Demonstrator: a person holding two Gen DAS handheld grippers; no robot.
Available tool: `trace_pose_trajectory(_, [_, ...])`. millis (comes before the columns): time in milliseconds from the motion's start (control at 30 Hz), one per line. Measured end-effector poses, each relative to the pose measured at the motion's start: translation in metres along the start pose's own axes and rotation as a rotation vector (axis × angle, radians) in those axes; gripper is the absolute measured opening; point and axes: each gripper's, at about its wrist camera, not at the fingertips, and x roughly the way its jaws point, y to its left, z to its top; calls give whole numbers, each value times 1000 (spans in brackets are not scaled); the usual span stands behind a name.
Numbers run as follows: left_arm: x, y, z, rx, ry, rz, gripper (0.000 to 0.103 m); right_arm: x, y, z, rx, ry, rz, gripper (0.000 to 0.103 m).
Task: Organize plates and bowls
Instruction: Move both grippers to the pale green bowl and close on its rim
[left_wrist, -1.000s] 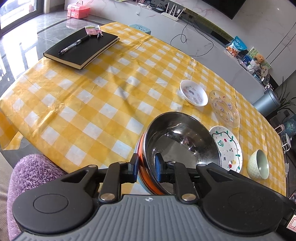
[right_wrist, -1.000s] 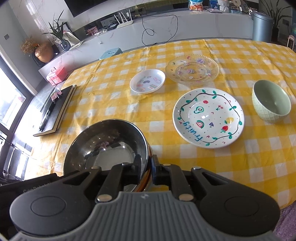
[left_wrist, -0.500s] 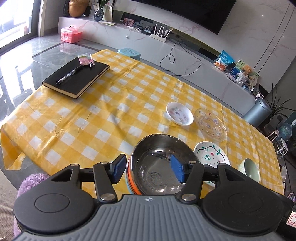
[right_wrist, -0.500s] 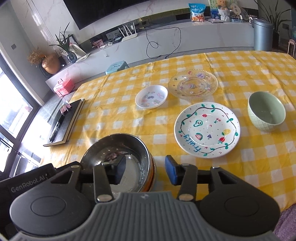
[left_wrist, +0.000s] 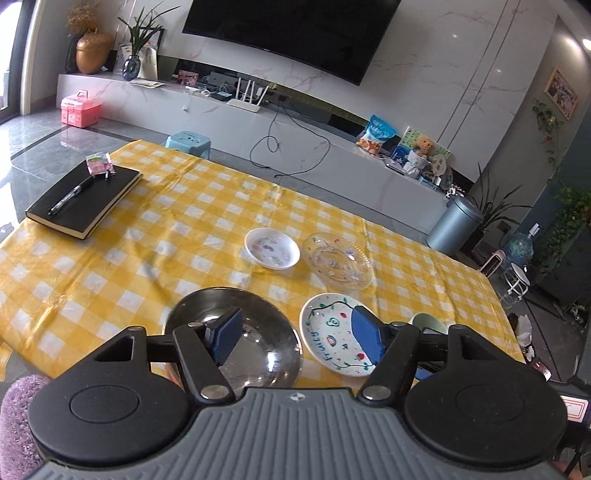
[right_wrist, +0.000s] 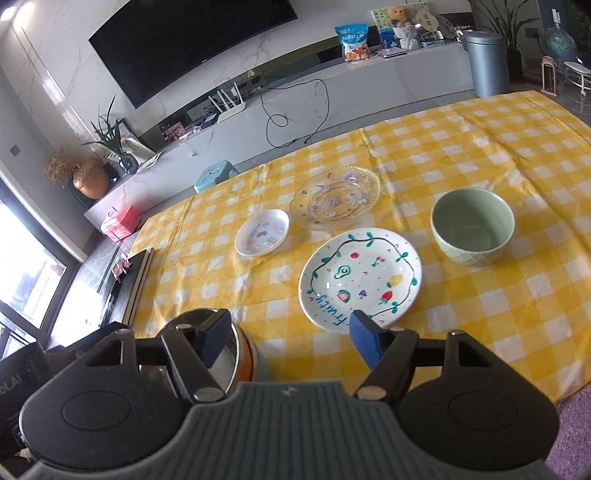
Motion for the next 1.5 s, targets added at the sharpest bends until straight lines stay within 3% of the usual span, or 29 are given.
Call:
trace_pose_trajectory(400, [39,-59,-13,82,75,-121,79,-13,-80,13,160,-53,-82,71])
trace_pose_trajectory(733, [85,-97,-24,137,152,-127,79,-1,-119,19,165,-78,-204,71])
trace_pose_trajectory(1100, [139,-117,-26,139,206,-128,70,20,-145,25,151,-139,-329,69])
trace_pose_trajectory(1300, [173,-132,-28,144,246,-167,63,32,-152,36,143,-157,-370,59])
trace_pose_trajectory(1500, [209,-140,-33,148,301,-159,53,54,-166,46,173,-111,-367,44])
